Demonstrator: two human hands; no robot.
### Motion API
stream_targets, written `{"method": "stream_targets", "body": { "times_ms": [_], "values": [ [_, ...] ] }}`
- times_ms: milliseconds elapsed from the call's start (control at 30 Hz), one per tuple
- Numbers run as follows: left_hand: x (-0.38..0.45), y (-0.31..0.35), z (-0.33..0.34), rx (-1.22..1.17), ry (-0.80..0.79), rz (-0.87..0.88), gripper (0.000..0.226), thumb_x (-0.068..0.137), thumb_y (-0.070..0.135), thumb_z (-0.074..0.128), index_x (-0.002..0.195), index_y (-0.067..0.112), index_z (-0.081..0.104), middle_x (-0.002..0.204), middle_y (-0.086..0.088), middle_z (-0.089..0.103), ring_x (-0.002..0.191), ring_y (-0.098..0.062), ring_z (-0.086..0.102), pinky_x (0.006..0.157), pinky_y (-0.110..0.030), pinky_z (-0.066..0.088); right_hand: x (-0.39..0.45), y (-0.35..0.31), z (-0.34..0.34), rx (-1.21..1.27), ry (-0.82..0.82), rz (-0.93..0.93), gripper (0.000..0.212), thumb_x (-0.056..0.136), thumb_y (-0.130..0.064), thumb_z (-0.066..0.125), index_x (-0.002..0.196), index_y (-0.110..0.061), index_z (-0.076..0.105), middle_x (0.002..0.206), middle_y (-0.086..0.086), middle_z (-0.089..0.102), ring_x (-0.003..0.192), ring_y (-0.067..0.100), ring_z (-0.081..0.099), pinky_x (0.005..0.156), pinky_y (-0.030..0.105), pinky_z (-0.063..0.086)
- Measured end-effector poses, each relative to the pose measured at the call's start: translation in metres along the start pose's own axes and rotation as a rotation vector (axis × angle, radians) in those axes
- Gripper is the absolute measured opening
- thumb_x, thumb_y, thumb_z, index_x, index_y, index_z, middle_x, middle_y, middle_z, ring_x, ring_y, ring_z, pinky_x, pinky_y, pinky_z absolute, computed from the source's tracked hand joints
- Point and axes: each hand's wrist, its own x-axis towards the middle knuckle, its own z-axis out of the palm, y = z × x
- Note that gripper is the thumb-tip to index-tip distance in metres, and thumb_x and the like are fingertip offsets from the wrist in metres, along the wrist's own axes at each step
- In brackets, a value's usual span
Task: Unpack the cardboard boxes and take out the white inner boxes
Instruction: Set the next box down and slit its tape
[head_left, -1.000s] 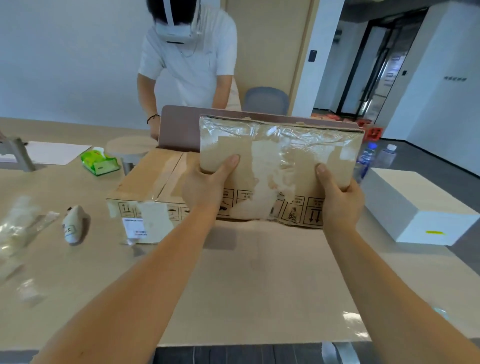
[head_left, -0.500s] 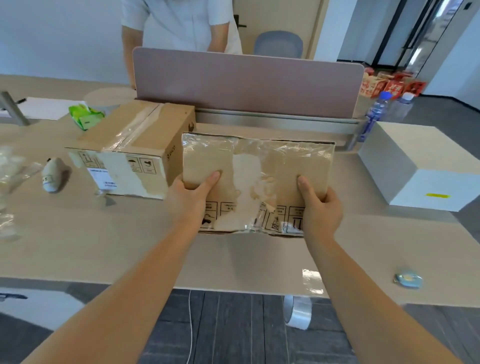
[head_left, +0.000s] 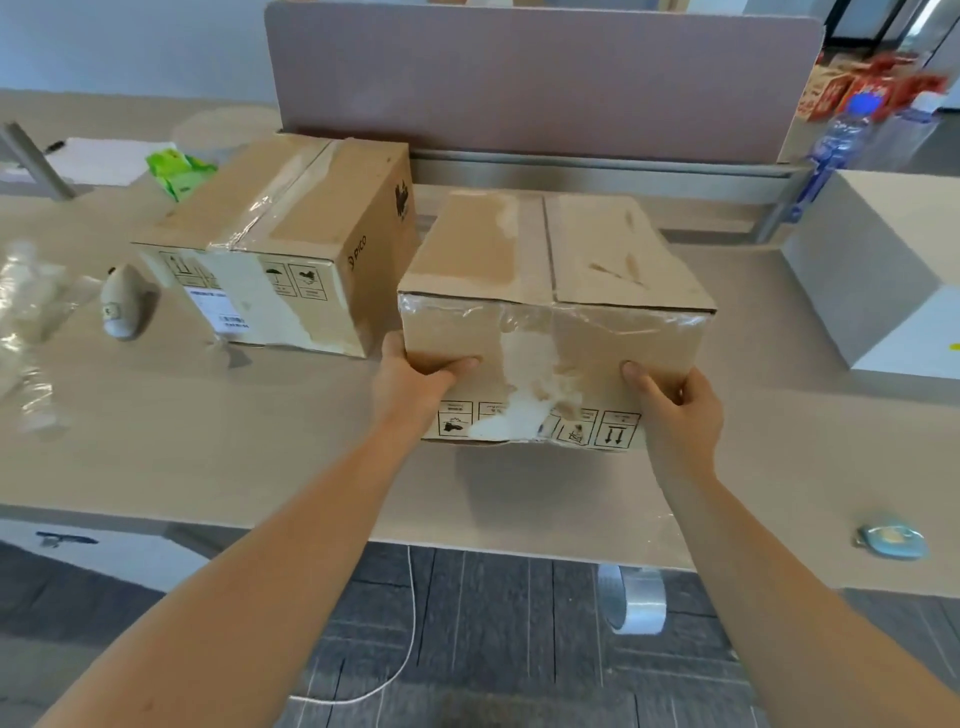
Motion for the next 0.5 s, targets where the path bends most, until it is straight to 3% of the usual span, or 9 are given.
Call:
{"method": "stream_targets", "body": {
  "times_ms": [100, 300, 400, 500],
  "values": [
    [0.002, -0.018, 0.009, 0.022, -0.026, -0.044, 0.049, 0.07, 0.009, 0.079, 0.079, 0.031, 0.036, 0.081, 0.013, 0.053, 0.077, -0.01, 0.053, 0.075, -0.028, 0.046, 0.001, 0.015, -0.007, -0.065, 0.011, -0.002, 0.021, 0.076, -0.011, 0.073, 0.091, -0.012, 0.059, 0.072, -0.009, 0.056, 0.056, -0.009, 0.052, 0.049, 0.003, 0.037],
    [-0.002, -0.047, 0.025, -0.047, -0.072, -0.05, 0.049, 0.071, -0.004, 0.075, 0.083, 0.029, 0.042, 0.082, 0.017, 0.057, 0.075, 0.005, 0.054, 0.064, -0.006, 0.046, 0.004, 0.041, -0.018, -0.237, 0.03, 0.043, 0.02, 0.08, -0.011, 0.068, 0.097, -0.013, 0.059, 0.082, -0.004, 0.057, 0.07, -0.001, 0.049, 0.053, 0.001, 0.036],
    [0.001, -0.054, 0.029, -0.055, -0.067, -0.055, 0.048, 0.072, -0.002, 0.076, 0.084, 0.03, 0.041, 0.083, 0.017, 0.056, 0.078, 0.002, 0.055, 0.067, -0.009, 0.046, 0.006, 0.045, -0.017, -0.303, 0.05, 0.054, 0.029, 0.082, -0.015, 0.067, 0.107, -0.007, 0.057, 0.092, -0.001, 0.057, 0.078, 0.013, 0.05, 0.054, 0.0, 0.036],
    [-0.002, -0.051, 0.03, -0.003, -0.065, -0.063, 0.043, 0.075, 0.007, 0.075, 0.093, 0.028, 0.043, 0.085, 0.018, 0.056, 0.083, -0.007, 0.053, 0.062, -0.011, 0.041, 0.007, 0.044, -0.016, -0.393, 0.034, 0.072, 0.037, 0.085, -0.023, 0.063, 0.116, -0.006, 0.052, 0.099, -0.003, 0.053, 0.09, 0.013, 0.047, 0.055, 0.003, 0.035]
  ]
}}
